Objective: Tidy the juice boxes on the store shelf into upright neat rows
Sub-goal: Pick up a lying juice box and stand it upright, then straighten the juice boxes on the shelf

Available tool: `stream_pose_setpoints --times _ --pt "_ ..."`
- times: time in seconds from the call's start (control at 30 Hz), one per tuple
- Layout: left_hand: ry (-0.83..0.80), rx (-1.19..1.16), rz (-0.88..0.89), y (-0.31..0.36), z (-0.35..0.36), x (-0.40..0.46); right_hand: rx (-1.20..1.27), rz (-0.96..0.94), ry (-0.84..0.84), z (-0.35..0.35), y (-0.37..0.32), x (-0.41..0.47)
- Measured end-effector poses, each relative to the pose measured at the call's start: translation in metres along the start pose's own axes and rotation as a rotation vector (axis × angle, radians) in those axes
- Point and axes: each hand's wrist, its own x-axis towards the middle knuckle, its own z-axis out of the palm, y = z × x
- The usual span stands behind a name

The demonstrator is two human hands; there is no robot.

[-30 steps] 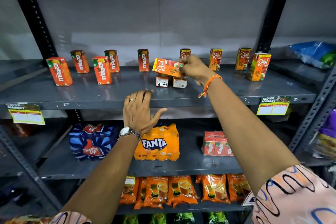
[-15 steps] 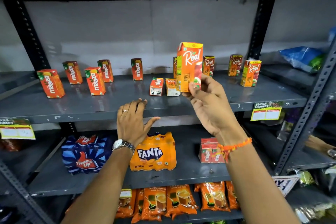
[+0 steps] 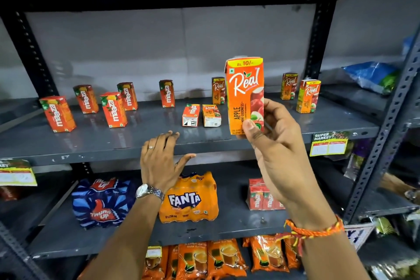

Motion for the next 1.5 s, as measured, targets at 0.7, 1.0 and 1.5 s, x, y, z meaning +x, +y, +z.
stream_pose_setpoints --times 0.7,1.0,1.5 --pt "0.008 0.023 0.001 0.002 -0.002 0.004 -0.733 0.316 0.305 -0.108 0.108 0.208" --pt "0.003 0.010 -0.002 0.003 -0.003 0.003 -0.999 0.330 0.291 -0.103 0.107 0.211" --pt "-0.006 -0.023 0.001 -0.001 0.002 0.004 -1.245 -0.055 0.165 -0.023 0.102 0.157"
